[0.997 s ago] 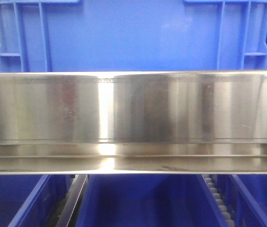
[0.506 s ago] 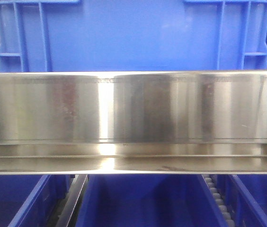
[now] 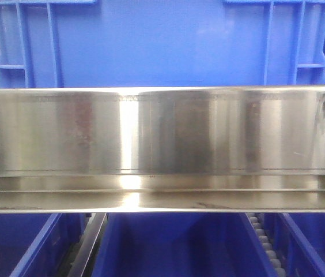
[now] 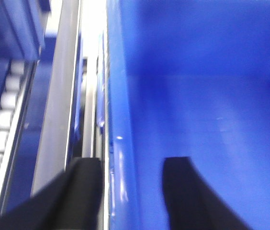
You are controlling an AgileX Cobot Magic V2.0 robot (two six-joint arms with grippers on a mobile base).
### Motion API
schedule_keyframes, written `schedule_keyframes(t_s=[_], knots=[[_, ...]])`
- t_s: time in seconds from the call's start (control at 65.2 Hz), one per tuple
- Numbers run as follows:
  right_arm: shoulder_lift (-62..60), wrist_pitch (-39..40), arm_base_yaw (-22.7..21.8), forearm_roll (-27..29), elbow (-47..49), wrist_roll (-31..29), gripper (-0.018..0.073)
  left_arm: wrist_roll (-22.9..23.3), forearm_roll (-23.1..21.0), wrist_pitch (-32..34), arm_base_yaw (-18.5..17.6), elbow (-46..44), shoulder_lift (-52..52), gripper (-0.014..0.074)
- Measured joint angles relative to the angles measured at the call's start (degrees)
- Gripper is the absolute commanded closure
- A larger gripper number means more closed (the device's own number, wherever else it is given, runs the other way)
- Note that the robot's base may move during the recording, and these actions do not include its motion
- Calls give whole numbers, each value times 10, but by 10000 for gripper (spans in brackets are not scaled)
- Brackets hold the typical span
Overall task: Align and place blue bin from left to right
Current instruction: 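Straddle each bin side wall and close both grippers on them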
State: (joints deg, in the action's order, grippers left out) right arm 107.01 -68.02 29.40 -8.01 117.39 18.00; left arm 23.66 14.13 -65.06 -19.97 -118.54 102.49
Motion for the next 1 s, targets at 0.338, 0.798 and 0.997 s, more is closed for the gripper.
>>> schedule_keyframes(t_s=[0.338,0.798,0.997], knots=[[0,0,0,0,0,0,343,15,14,22,0,0,33,343],[10,7,0,0,0,0,343,17,34,25,0,0,59,343],[14,10,0,0,0,0,343,17,38,25,0,0,63,343]])
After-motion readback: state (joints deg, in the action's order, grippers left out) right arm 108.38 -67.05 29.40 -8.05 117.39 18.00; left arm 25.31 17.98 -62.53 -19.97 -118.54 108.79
